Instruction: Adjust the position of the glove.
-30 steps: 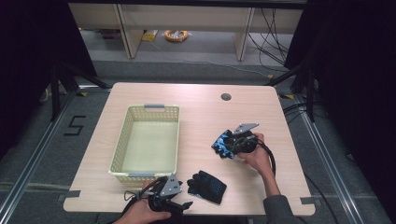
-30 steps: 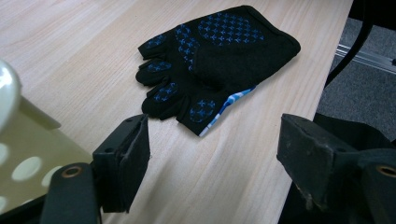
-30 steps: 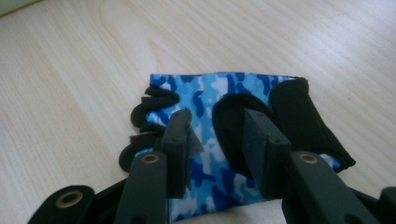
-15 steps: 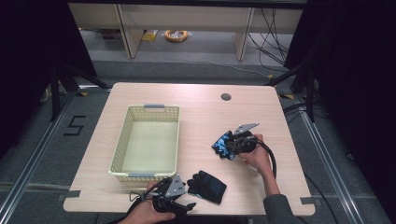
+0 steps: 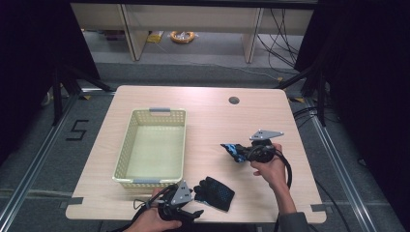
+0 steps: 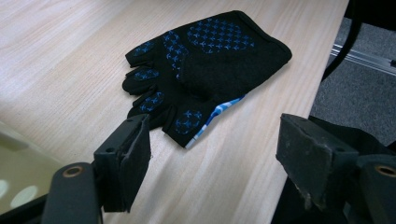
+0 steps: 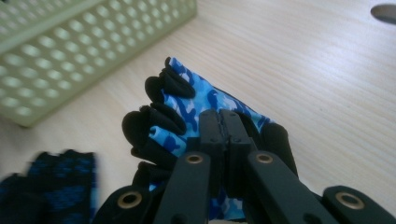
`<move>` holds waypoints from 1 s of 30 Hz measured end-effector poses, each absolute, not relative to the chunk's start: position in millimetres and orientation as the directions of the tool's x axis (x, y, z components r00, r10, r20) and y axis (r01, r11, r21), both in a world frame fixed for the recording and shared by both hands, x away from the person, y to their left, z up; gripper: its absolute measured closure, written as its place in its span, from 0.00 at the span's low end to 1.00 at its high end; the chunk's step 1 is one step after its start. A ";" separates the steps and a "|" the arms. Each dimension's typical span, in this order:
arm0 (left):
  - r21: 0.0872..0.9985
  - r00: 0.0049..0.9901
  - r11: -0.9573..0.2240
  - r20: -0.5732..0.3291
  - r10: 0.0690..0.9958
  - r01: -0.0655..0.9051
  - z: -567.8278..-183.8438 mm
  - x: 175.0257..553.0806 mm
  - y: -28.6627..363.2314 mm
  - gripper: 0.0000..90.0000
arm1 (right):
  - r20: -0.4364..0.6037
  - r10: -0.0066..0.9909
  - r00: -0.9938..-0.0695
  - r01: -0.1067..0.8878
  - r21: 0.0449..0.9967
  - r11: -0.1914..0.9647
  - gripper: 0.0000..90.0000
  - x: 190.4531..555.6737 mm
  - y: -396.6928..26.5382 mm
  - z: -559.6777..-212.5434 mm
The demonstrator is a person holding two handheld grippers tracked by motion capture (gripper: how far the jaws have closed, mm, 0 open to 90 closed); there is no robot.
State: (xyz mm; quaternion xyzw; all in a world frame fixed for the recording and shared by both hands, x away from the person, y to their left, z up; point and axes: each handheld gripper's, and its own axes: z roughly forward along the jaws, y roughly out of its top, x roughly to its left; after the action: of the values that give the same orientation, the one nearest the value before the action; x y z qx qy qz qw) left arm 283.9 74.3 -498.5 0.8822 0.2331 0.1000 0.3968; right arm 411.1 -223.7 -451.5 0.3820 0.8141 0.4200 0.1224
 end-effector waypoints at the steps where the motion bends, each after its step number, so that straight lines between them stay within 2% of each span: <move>1: 0.744 0.874 -0.576 -0.022 0.486 0.339 -498.2 283.3 74.8 0.28 | 0.119 0.710 -0.694 0.492 0.798 0.348 1.00 403.3 -223.5 -447.2; 2: 0.746 0.868 -0.571 -0.017 0.497 0.342 -497.9 282.5 75.8 0.28 | 0.162 0.719 -0.676 0.529 0.786 0.320 1.00 394.5 -221.3 -443.6; 9: 0.753 0.865 -0.558 -0.028 0.502 0.348 -495.8 278.4 80.9 0.28 | 0.238 0.717 -0.655 0.522 0.829 0.202 1.00 334.3 -207.6 -437.8; 11: 0.750 0.872 -0.577 0.000 0.490 0.324 -493.2 278.7 83.9 0.28 | 0.244 0.717 -0.653 0.521 0.832 0.192 1.00 324.5 -205.0 -439.5; 15: 0.767 0.859 -0.541 -0.026 0.511 0.344 -491.2 273.8 84.9 0.28 | 0.272 0.724 -0.634 0.541 0.825 0.165 1.00 308.4 -198.7 -446.2; 16: 0.763 0.863 -0.554 -0.009 0.505 0.333 -489.7 273.6 86.4 0.28 | 0.247 0.727 -0.641 0.527 0.830 0.182 1.00 306.7 -198.6 -447.7; 19: 0.779 0.864 -0.537 -0.011 0.503 0.323 -487.4 271.1 85.9 0.28 | 0.265 0.734 -0.625 0.541 0.825 0.163 1.00 296.2 -196.4 -451.1; 22: 0.786 0.863 -0.520 -0.032 0.505 0.334 -485.3 267.3 83.6 0.28 | 0.247 0.737 -0.630 0.531 0.829 0.176 1.00 293.2 -195.2 -453.2; 23: 0.778 0.874 -0.553 0.008 0.486 0.299 -483.4 268.9 84.5 0.28 | 0.264 0.745 -0.613 0.547 0.822 0.160 1.00 289.7 -192.8 -453.5; 24: 0.791 0.862 -0.515 -0.032 0.506 0.331 -484.2 266.0 81.5 0.28 | 0.241 0.747 -0.619 0.533 0.828 0.175 1.00 289.2 -192.3 -454.1; 25: 0.785 0.871 -0.535 -0.011 0.491 0.312 -483.4 266.8 82.0 0.28 | 0.218 0.750 -0.625 0.522 0.830 0.194 1.00 288.6 -190.1 -455.5; 26: 0.778 0.871 -0.547 -0.001 0.491 0.309 -482.7 266.7 82.2 0.28 | 0.254 0.758 -0.601 0.558 0.812 0.171 1.00 283.4 -185.6 -453.9; 28: 0.791 0.868 -0.524 -0.018 0.496 0.316 -483.8 265.1 80.0 0.28 | 0.173 0.760 -0.626 0.506 0.832 0.227 1.00 283.3 -178.8 -457.6; 30: 0.786 0.873 -0.531 -0.024 0.487 0.317 -483.8 264.5 79.6 0.28 | 0.180 0.753 -0.633 0.512 0.827 0.232 1.00 281.9 -176.5 -457.9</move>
State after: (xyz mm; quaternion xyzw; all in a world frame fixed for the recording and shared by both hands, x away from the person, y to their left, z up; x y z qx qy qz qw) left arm 264.5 79.6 -483.8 0.8691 0.2313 0.0997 0.4257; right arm 281.9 -176.5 -457.9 0.4085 0.7743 0.4657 0.1294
